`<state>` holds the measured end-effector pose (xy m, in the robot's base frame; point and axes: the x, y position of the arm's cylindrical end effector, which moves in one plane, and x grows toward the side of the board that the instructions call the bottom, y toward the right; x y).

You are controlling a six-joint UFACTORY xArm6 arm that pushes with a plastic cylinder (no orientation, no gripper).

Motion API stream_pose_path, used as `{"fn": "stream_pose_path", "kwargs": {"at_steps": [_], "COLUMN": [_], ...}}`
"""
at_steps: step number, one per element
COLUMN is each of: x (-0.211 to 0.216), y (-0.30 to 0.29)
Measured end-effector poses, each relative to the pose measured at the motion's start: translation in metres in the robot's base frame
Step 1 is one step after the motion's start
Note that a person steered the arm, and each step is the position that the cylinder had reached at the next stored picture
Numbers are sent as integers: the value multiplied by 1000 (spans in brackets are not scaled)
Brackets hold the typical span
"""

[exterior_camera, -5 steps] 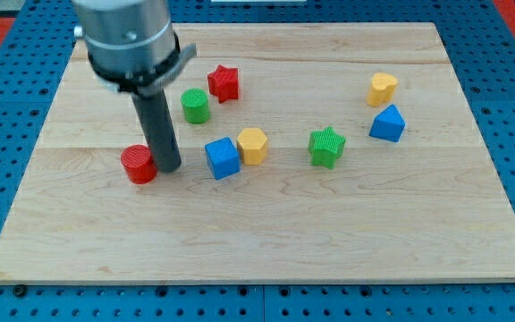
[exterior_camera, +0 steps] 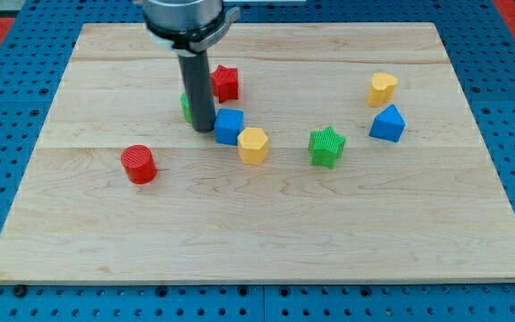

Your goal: Place the blue cube above the yellow heart

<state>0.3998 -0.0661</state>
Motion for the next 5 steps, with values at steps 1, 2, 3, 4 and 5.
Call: {"fn": "stream_pose_path", "kwargs": {"at_steps": [1,2,3,4,5], "x": [4,23,40,54,43], "y": [28,25,25,29,36]}}
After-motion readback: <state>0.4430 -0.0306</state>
